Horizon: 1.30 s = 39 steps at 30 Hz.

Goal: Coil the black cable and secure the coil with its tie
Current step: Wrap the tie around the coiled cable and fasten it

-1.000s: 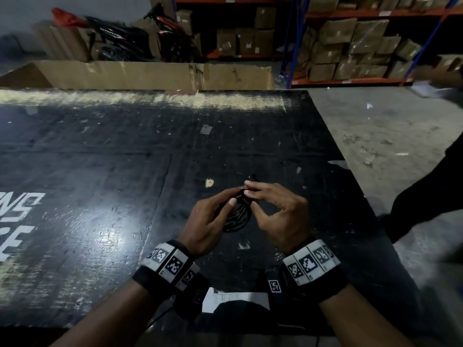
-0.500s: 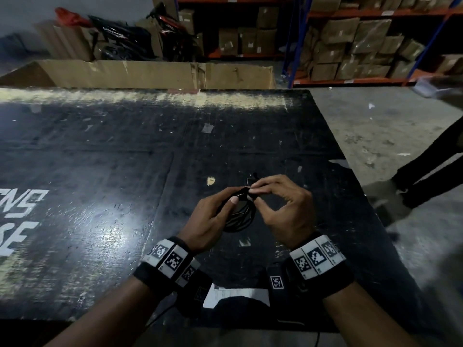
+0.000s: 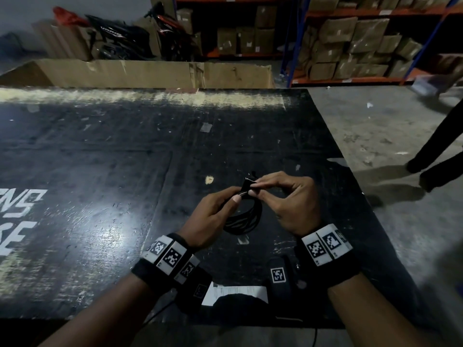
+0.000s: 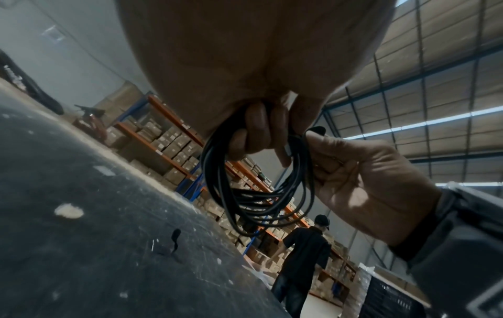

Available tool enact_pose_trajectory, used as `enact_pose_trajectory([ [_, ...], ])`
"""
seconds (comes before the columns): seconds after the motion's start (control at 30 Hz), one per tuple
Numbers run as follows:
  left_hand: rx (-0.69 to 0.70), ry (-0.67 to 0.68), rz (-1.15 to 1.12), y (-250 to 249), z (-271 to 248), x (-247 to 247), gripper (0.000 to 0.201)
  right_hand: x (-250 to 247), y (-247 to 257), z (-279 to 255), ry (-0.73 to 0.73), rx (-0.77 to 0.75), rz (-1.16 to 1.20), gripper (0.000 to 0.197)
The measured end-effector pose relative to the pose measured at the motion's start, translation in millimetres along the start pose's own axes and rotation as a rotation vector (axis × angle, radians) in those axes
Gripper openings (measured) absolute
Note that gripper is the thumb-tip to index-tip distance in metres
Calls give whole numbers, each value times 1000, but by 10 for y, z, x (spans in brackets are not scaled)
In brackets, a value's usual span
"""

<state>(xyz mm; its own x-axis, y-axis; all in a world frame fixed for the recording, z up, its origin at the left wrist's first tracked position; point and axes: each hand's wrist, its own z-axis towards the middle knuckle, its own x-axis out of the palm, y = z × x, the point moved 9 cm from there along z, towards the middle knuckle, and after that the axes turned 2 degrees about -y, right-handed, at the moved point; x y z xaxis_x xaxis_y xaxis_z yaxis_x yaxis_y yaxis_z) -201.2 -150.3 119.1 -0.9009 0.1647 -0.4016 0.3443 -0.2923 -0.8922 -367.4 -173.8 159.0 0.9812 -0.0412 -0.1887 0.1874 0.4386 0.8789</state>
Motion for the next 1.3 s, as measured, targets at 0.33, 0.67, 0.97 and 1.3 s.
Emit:
enact_pose_trajectory([
  [0.33, 23, 83, 131, 54, -57, 86, 35, 76, -368, -60, 66, 371, 182, 38],
  [0.67, -240, -157, -712, 256, 77, 9, 44, 166, -351, -58, 21, 333, 205, 50],
  [0.97, -358, -324, -1286, 352, 44, 50, 34, 600, -761, -543, 68, 739, 810, 25],
  [1.3, -434, -318, -1371, 514, -45, 71, 24, 479, -719, -308, -17, 654, 756, 6],
])
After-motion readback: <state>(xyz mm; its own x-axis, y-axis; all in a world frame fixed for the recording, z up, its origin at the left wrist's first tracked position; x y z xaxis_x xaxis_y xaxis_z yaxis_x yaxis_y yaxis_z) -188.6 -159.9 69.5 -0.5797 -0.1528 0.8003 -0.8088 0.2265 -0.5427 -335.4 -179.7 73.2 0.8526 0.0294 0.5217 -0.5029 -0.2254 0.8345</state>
